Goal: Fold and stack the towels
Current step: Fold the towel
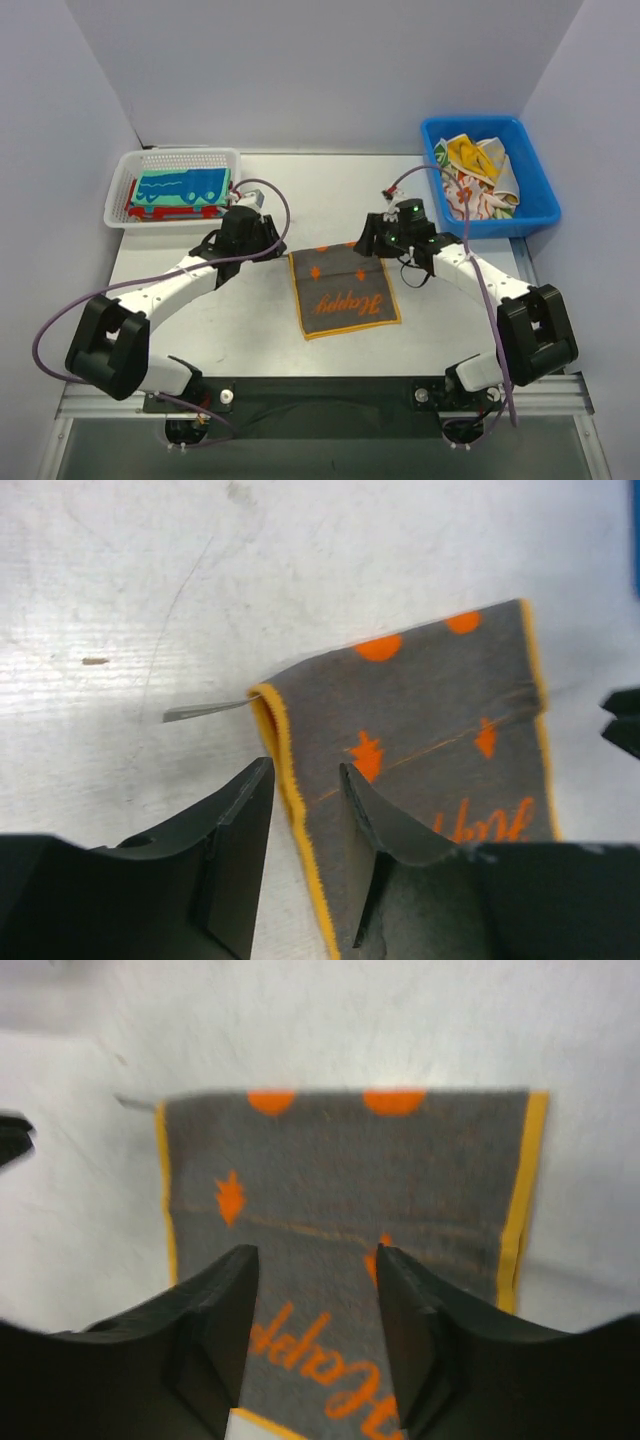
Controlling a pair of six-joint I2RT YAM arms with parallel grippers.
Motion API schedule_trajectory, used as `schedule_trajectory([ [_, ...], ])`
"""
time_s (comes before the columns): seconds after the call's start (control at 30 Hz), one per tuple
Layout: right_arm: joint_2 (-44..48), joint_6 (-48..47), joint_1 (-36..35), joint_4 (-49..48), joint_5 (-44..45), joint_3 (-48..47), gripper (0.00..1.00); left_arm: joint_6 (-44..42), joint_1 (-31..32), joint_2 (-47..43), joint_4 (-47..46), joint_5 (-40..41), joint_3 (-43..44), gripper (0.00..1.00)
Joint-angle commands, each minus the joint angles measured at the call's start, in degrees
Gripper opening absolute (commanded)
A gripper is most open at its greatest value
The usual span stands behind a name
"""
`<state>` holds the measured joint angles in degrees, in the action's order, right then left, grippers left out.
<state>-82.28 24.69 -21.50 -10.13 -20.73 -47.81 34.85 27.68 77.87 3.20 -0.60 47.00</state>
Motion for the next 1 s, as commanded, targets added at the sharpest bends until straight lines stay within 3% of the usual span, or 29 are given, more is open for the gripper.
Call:
schedule_trajectory([
  [0.0, -1.74, -8.95, -6.79, 27.08, 5.60, -2.37, 0.44, -4.61, 0.27, 3.95, 5.94, 3.14, 3.70, 0.45],
  [0.1, -3.41, -7.82, -11.96, 29.37, 8.42, -2.29, 0.36, -6.98, 0.36, 6.42, 7.78, 4.20, 6.59, 0.49],
  [0.4, -12.90, -3.34, -21.73, 37.37, 7.99, -5.36, 0.34, -11.64, 0.53, 8.27, 12.53, 5.70, 10.56, 0.69],
  [0.6, -10.19, 0.01, -27.02, 38.52, 6.06, -5.27, 0.33, -16.47, 0.53, 9.41, 17.53, 5.70, 14.69, 0.71],
  [0.73, -5.27, -4.97, -24.04, 40.36, 8.33, -10.00, 0.34, -21.30, 0.53, 13.52, 20.52, 2.37, 19.25, 0.71],
  [0.97, -3.84, -19.83, -5.68, 40.45, 5.36, -16.87, 0.41, -28.43, 0.71, 21.79, 23.16, -4.49, 27.26, 0.71],
])
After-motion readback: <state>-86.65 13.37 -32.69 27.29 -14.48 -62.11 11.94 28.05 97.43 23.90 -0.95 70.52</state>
